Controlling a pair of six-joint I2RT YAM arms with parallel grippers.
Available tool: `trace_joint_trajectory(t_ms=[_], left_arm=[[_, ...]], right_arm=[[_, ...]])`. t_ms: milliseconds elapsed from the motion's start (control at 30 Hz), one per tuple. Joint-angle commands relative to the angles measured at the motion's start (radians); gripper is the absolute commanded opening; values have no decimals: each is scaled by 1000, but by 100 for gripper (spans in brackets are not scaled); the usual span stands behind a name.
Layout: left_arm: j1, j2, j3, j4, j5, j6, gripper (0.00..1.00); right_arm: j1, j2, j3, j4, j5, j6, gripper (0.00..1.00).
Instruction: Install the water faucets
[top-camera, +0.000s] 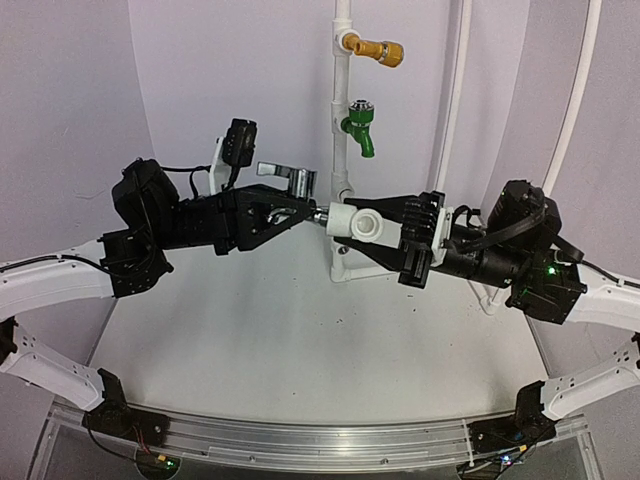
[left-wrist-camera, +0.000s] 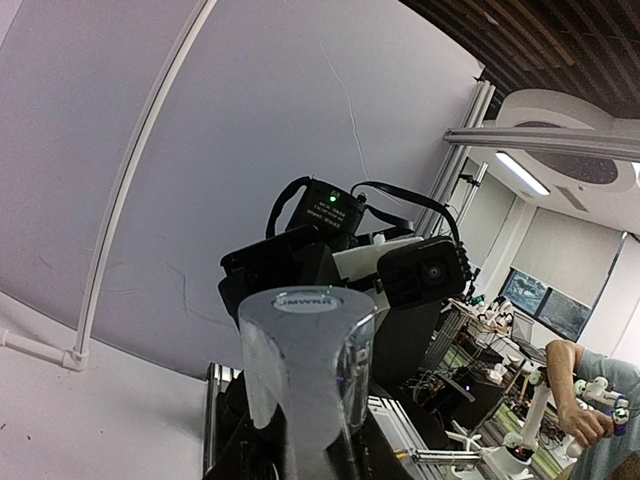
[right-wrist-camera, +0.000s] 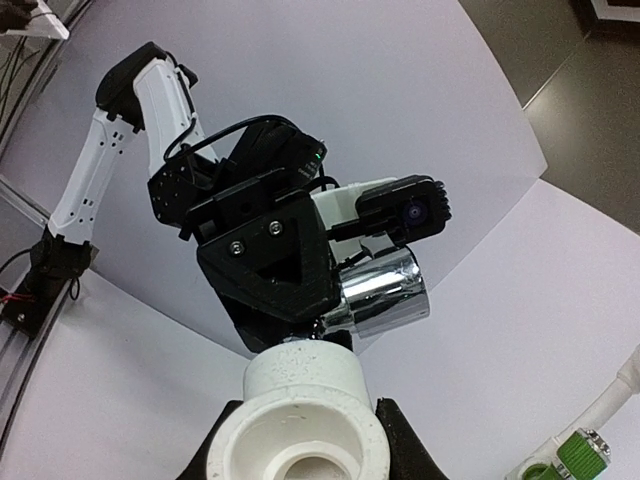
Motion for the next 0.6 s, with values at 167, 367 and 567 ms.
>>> trace_joint_trajectory(t_ms=[167, 367, 567], left_arm=[[-36, -8, -25, -53, 60, 101, 0], [-36, -25, 28, -283, 43, 280, 0], [-43, -36, 67, -421, 15, 394, 0]], right_arm=[[-1, 57, 138, 78, -20, 379, 0], [-1, 55, 145, -18, -113, 509, 0], [-1, 58, 174, -64, -63, 555, 0]])
